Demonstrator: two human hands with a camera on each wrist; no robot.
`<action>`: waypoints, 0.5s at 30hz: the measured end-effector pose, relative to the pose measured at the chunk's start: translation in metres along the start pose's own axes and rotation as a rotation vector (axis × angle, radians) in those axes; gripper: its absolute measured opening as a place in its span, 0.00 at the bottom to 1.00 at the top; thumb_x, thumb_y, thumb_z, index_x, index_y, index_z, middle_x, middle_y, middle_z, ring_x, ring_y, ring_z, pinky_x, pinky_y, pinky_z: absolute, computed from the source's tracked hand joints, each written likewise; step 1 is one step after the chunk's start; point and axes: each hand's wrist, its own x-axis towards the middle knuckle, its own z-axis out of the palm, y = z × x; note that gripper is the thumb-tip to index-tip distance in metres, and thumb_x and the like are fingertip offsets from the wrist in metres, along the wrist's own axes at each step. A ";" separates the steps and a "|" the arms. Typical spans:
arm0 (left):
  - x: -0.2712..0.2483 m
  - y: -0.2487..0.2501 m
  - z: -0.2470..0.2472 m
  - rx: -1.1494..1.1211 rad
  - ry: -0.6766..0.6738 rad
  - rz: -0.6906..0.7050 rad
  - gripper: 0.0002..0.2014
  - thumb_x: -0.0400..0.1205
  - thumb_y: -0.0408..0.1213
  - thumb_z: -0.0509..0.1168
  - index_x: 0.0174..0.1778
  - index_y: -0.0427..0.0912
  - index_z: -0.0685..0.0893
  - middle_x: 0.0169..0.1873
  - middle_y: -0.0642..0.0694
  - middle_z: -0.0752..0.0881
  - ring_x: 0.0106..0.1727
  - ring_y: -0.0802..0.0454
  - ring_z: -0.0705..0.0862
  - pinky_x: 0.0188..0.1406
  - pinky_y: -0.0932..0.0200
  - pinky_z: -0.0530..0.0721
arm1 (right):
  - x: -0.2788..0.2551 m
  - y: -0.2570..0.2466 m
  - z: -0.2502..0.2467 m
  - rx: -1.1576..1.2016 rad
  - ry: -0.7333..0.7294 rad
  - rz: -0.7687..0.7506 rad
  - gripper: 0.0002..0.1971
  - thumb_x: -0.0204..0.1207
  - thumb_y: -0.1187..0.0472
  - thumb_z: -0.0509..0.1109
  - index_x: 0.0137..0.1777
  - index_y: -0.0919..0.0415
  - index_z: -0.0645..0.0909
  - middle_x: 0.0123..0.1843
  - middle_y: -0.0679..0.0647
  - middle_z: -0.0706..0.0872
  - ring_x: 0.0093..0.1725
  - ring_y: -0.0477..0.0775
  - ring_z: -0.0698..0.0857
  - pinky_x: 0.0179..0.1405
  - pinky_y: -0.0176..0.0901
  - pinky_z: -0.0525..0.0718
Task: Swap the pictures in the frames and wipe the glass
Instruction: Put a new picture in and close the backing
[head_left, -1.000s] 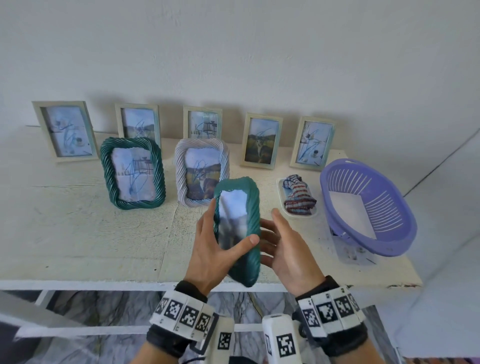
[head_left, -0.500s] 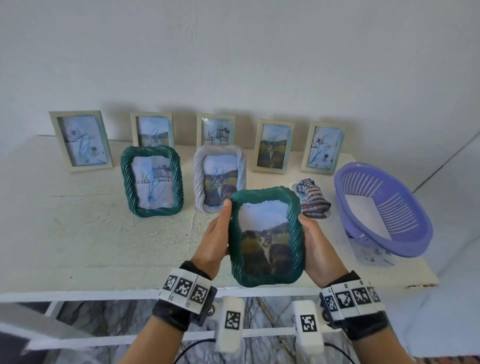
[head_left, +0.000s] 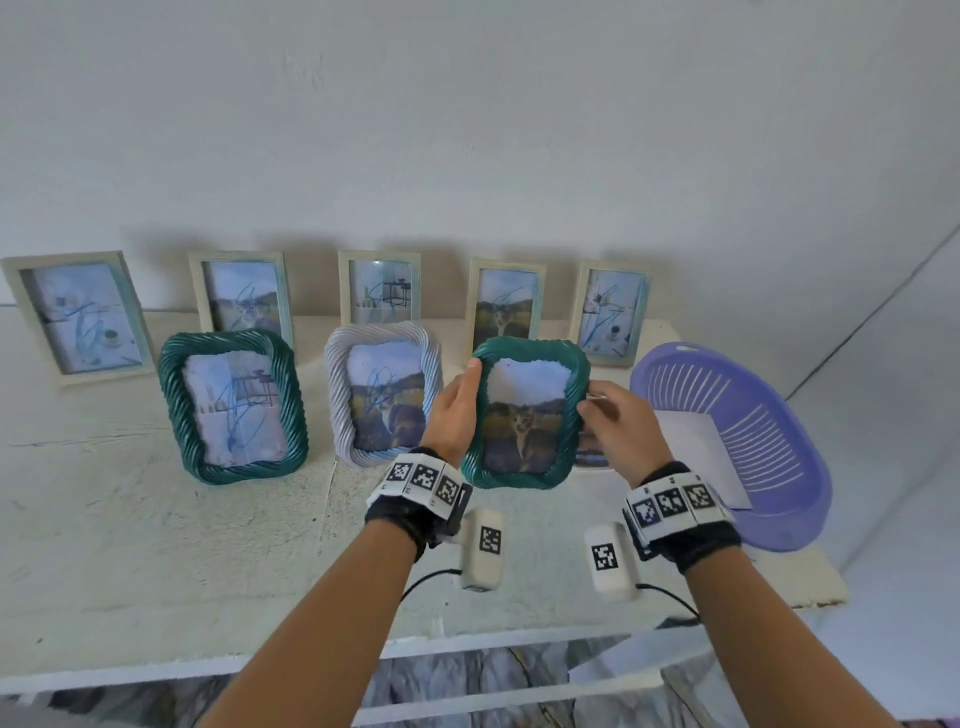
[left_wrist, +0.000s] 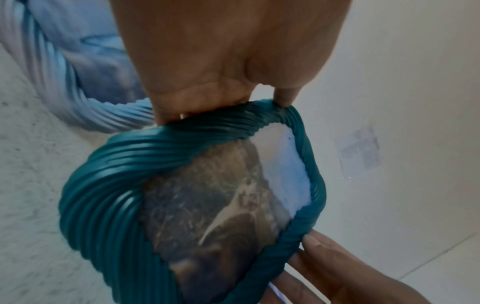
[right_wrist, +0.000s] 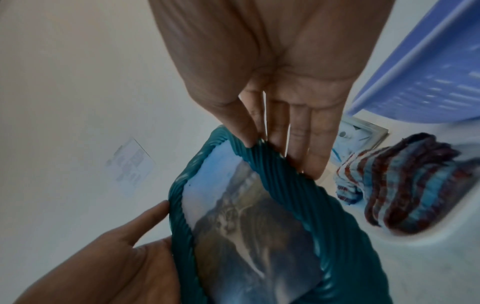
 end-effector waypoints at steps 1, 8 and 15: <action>0.008 0.000 0.005 -0.016 0.013 -0.001 0.25 0.86 0.59 0.55 0.70 0.47 0.81 0.67 0.45 0.82 0.66 0.48 0.79 0.74 0.48 0.74 | 0.010 0.003 -0.003 -0.026 -0.011 -0.007 0.10 0.83 0.66 0.62 0.60 0.59 0.81 0.52 0.60 0.90 0.49 0.57 0.90 0.50 0.57 0.89; 0.039 0.004 0.021 -0.061 0.102 -0.019 0.22 0.88 0.54 0.54 0.68 0.43 0.81 0.56 0.46 0.82 0.56 0.49 0.80 0.58 0.59 0.75 | 0.063 0.024 -0.008 -0.077 -0.078 -0.021 0.09 0.81 0.61 0.65 0.58 0.54 0.83 0.49 0.55 0.91 0.49 0.55 0.90 0.50 0.60 0.89; 0.050 -0.013 0.020 -0.001 0.167 -0.034 0.25 0.87 0.58 0.52 0.71 0.45 0.80 0.67 0.43 0.80 0.65 0.46 0.78 0.70 0.51 0.74 | 0.067 0.031 -0.001 -0.057 -0.135 -0.016 0.10 0.82 0.65 0.65 0.50 0.48 0.81 0.46 0.59 0.91 0.48 0.58 0.89 0.50 0.60 0.89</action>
